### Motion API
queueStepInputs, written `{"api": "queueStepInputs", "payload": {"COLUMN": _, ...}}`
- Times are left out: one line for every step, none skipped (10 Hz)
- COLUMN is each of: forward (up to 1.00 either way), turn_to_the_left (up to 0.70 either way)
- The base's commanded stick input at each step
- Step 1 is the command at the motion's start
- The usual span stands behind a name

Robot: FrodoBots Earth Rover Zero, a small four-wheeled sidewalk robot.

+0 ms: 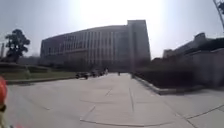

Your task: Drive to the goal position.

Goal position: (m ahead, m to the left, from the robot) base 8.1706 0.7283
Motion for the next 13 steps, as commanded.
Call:
{"api": "queueStepInputs", "payload": {"forward": 0.7, "turn_to_the_left": 0.0}}
{"api": "queueStepInputs", "payload": {"forward": 0.7, "turn_to_the_left": 0.0}}
{"api": "queueStepInputs", "payload": {"forward": 0.7, "turn_to_the_left": 0.0}}
{"api": "queueStepInputs", "payload": {"forward": 0.7, "turn_to_the_left": 0.0}}
{"api": "queueStepInputs", "payload": {"forward": 0.7, "turn_to_the_left": 0.0}}
{"api": "queueStepInputs", "payload": {"forward": 0.7, "turn_to_the_left": 0.0}}
{"api": "queueStepInputs", "payload": {"forward": 0.7, "turn_to_the_left": 0.0}}
{"api": "queueStepInputs", "payload": {"forward": 0.7, "turn_to_the_left": 0.0}}
{"api": "queueStepInputs", "payload": {"forward": 0.7, "turn_to_the_left": 0.0}}
{"api": "queueStepInputs", "payload": {"forward": 0.7, "turn_to_the_left": 0.0}}
{"api": "queueStepInputs", "payload": {"forward": 0.7, "turn_to_the_left": 0.0}}
{"api": "queueStepInputs", "payload": {"forward": 0.7, "turn_to_the_left": 0.0}}
{"api": "queueStepInputs", "payload": {"forward": 0.7, "turn_to_the_left": 0.0}}
